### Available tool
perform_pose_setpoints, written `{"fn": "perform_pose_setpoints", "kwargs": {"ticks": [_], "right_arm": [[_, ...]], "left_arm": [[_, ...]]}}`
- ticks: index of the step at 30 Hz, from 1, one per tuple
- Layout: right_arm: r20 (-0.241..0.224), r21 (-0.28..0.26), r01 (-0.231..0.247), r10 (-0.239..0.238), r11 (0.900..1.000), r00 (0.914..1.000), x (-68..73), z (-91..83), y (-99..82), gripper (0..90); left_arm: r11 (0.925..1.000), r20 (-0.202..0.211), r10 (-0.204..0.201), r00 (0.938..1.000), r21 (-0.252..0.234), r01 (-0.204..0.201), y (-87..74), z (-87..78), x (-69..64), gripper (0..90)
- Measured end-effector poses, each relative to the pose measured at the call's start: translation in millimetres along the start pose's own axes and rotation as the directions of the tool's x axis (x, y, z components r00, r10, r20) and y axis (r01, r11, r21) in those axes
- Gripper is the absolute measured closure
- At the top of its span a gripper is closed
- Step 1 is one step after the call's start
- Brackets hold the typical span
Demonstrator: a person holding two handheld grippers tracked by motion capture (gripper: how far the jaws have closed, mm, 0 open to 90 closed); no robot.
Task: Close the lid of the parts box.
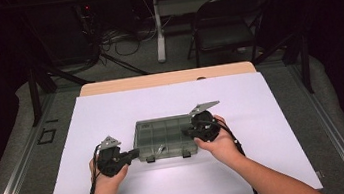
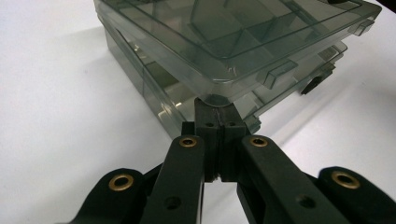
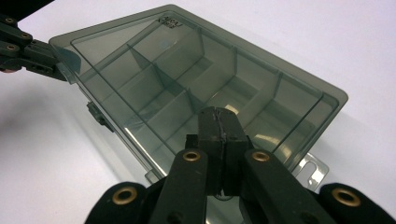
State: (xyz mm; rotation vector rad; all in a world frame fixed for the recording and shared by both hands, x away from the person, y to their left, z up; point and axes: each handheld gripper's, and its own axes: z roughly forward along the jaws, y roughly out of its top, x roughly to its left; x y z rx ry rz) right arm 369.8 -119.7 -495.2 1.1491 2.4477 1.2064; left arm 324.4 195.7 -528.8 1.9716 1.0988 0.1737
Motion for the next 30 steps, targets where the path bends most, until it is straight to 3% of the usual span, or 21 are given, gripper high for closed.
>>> {"fn": "perform_pose_setpoints", "kwargs": {"ticks": [30], "right_arm": [[-0.012, 0.032, -0.011, 0.011, 0.9994, 0.9999, -1.1, 8.3, -14.1, 90.0]], "left_arm": [[0.9995, -0.008, -0.003, 1.0000, 0.032, 0.003, -13.1, -2.1, 2.3, 89.5]]}}
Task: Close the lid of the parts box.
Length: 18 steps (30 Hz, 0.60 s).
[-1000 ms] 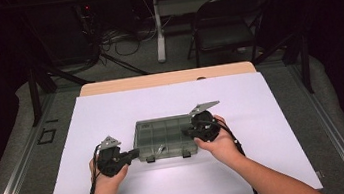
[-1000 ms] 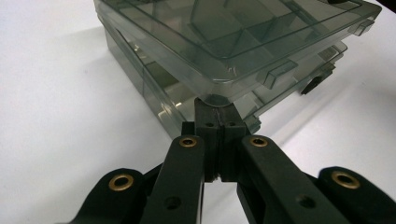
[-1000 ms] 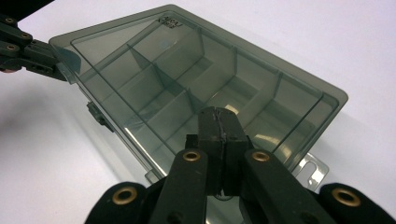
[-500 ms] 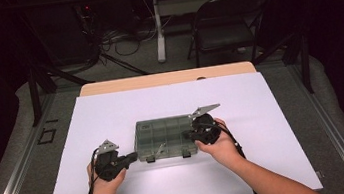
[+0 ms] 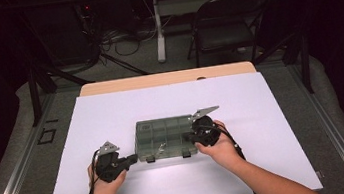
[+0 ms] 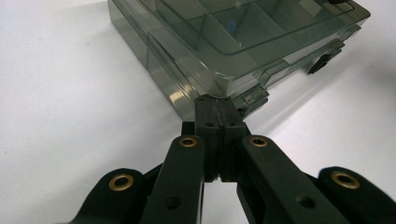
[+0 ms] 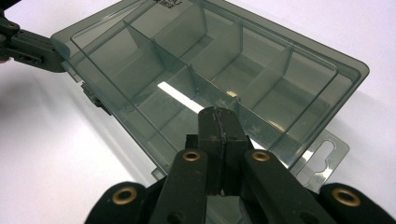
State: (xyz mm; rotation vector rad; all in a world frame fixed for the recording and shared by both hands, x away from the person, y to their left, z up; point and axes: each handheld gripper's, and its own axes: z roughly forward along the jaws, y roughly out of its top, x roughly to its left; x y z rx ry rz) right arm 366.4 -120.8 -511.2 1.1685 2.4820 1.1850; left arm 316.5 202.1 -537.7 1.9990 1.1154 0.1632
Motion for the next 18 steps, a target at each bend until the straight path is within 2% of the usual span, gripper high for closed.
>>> {"fn": "perform_pose_setpoints", "kwargs": {"ticks": [4, 5, 8, 10, 18], "right_arm": [[0.002, -0.005, -0.002, 0.002, 1.0000, 1.0000, 0.4, 1.0, -0.8, 90.0], [0.003, 0.015, 0.002, -0.002, 0.9999, 1.0000, 0.1, 0.3, -0.6, 90.0], [0.002, -0.004, -0.005, 0.005, 1.0000, 1.0000, 0.2, 2.2, -1.9, 90.0], [0.002, 0.002, -0.005, 0.005, 1.0000, 1.0000, 0.1, 1.8, -1.9, 90.0], [-0.001, 0.002, -0.004, 0.004, 1.0000, 1.0000, -0.9, 1.9, -3.6, 90.0]], "left_arm": [[1.0000, 0.000, 0.000, 1.0000, 0.001, 0.000, -1.1, 0.2, -0.1, 89.5], [1.0000, -0.001, 0.000, 1.0000, 0.003, 0.000, -1.5, 0.2, -0.2, 89.5], [1.0000, 0.000, -0.001, 1.0000, 0.009, 0.001, -3.1, -0.3, -1.3, 89.5], [0.9999, -0.002, 0.000, 1.0000, 0.015, 0.000, -3.3, -2.3, -2.7, 89.4], [0.9995, -0.009, 0.004, 1.0000, -0.030, -0.005, 5.4, -14.9, -3.9, 89.3]]}}
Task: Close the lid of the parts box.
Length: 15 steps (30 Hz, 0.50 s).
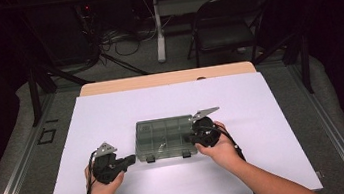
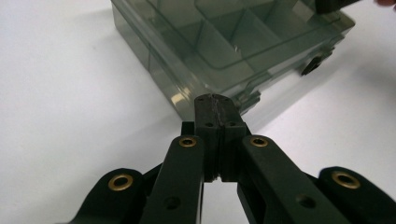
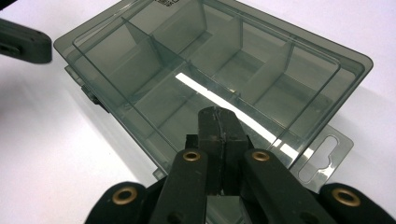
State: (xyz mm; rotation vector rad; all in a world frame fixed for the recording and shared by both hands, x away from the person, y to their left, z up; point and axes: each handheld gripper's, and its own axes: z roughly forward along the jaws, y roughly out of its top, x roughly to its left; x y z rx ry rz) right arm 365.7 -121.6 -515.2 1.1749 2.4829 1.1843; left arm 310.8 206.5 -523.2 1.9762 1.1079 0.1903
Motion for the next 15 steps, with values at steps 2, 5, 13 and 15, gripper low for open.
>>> {"fn": "perform_pose_setpoints", "kwargs": {"ticks": [2, 5, 13, 15], "right_arm": [[-0.002, -0.004, -0.003, 0.003, 1.0000, 1.0000, -0.1, 0.3, -0.3, 90.0], [-0.001, -0.002, -0.004, 0.004, 1.0000, 1.0000, 0.1, 0.2, -0.3, 90.0], [-0.008, -0.009, -0.006, 0.006, 0.9999, 1.0000, -0.6, 0.6, -0.8, 90.0], [-0.008, -0.011, -0.006, 0.006, 0.9999, 0.9999, -0.7, 0.5, -1.0, 90.0]], "left_arm": [[0.9999, -0.001, 0.002, 1.0000, -0.014, -0.002, 6.2, -2.6, -0.9, 89.3], [0.9997, -0.004, 0.014, 0.9999, -0.020, -0.014, 16.6, -3.5, -2.4, 89.3], [0.9993, 0.004, 0.026, 0.9996, 0.026, -0.026, 32.3, 8.2, -2.0, 89.3], [0.9988, 0.003, 0.025, 0.9997, 0.042, -0.025, 33.6, 11.2, -1.2, 89.4]]}}
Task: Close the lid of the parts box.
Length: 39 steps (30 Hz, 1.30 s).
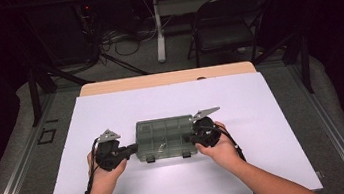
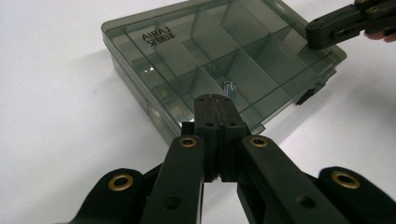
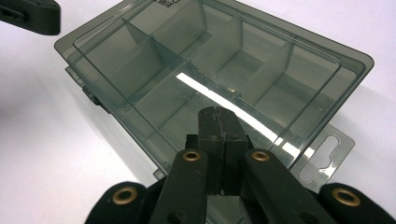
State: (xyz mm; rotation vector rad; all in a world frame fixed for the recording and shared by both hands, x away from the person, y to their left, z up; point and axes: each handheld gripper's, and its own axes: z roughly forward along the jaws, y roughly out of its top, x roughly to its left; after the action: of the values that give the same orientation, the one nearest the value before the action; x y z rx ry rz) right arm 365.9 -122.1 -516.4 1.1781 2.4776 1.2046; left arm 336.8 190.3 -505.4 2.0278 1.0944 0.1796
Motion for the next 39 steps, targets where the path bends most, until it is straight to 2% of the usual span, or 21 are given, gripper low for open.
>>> {"fn": "perform_pose_setpoints", "kwargs": {"ticks": [9, 10, 11, 12, 32, 39], "right_arm": [[0.002, 0.007, 0.001, -0.001, 1.0000, 1.0000, -0.1, 0.5, -0.6, 90.0], [0.000, -0.006, 0.000, 0.000, 1.0000, 1.0000, 0.1, 1.5, -1.5, 90.0], [0.000, 0.011, 0.003, -0.003, 0.9999, 1.0000, 0.0, 1.0, -1.8, 90.0], [0.000, -0.002, -0.002, 0.002, 1.0000, 1.0000, 0.5, 1.9, -2.9, 90.0], [-0.005, -0.008, -0.003, 0.003, 1.0000, 1.0000, 0.7, 1.2, -4.9, 90.0], [-0.005, -0.011, 0.000, 0.000, 0.9999, 1.0000, 0.8, 1.3, -4.8, 90.0]], "left_arm": [[0.9992, -0.007, 0.005, 1.0000, 0.039, -0.005, 0.0, 9.8, 3.1, 89.5], [0.9991, -0.010, 0.006, 0.9999, 0.042, -0.006, -1.4, 11.6, 3.2, 89.6], [0.9992, -0.008, 0.007, 0.9999, 0.039, -0.006, -2.6, 12.7, 3.3, 89.7], [0.9994, -0.005, 0.006, 1.0000, 0.035, -0.006, -3.2, 12.7, 3.6, 89.8], [0.9995, 0.004, -0.003, 1.0000, 0.031, 0.003, -3.8, 12.2, 4.7, 89.7], [0.9997, 0.006, 0.000, 1.0000, 0.023, -0.001, -4.7, 9.2, 2.1, 86.6]]}}
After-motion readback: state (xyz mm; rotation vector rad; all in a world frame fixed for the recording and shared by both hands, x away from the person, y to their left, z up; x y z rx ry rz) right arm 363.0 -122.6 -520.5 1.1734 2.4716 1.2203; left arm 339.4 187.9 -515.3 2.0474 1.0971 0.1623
